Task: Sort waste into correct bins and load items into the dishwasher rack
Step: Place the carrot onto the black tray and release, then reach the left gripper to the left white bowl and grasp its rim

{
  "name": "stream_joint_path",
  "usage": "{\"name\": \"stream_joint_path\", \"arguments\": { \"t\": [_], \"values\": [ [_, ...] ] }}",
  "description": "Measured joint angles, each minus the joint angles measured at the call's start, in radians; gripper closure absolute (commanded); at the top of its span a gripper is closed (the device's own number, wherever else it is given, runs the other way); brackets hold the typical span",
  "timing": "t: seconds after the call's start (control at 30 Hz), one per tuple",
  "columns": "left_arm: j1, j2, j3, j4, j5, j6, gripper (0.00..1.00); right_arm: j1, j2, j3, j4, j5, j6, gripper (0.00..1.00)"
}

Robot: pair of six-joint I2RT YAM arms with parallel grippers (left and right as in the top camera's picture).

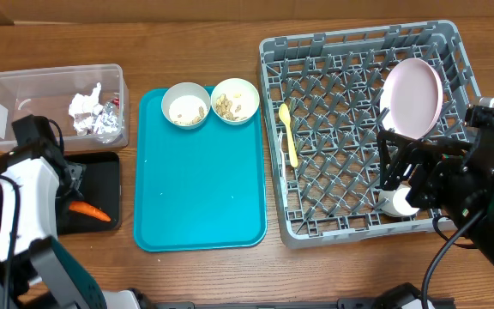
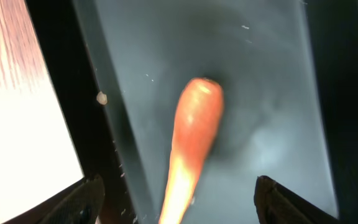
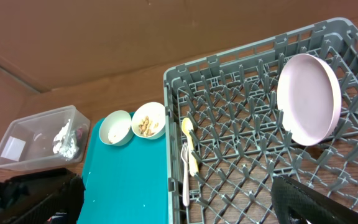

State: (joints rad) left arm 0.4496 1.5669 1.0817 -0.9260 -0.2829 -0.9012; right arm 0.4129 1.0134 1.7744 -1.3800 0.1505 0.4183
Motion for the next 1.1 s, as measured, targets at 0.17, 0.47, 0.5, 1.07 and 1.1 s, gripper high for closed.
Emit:
{"name": "stream_joint_path", "arguments": {
  "t": [0.17, 0.47, 0.5, 1.07, 1.1],
  "values": [
    [0.000, -0.038, 0.091, -0.119, 0.165, 0.229, 0.44, 0.000, 0.000, 0.000, 0.000, 0.000, 0.000, 0.00],
    [-0.004, -0.039, 0.184, -0.369, 0.544, 0.722, 0.57, 0.000, 0.000, 0.000, 0.000, 0.000, 0.000, 0.00],
    [-0.005, -0.039, 0.187, -0.381, 0.566, 0.762, 0.58, 0.000, 0.000, 0.000, 0.000, 0.000, 0.000, 0.00],
    [-0.149, -0.039, 0.224, -0.447, 0.698, 1.028, 0.96, 0.000, 0.000, 0.000, 0.000, 0.000, -0.001, 0.00],
    [-0.156, -0.039, 0.237, -0.451, 0.686, 1.028, 0.96, 0.000, 0.000, 0.000, 0.000, 0.000, 0.000, 0.00]
  ]
}}
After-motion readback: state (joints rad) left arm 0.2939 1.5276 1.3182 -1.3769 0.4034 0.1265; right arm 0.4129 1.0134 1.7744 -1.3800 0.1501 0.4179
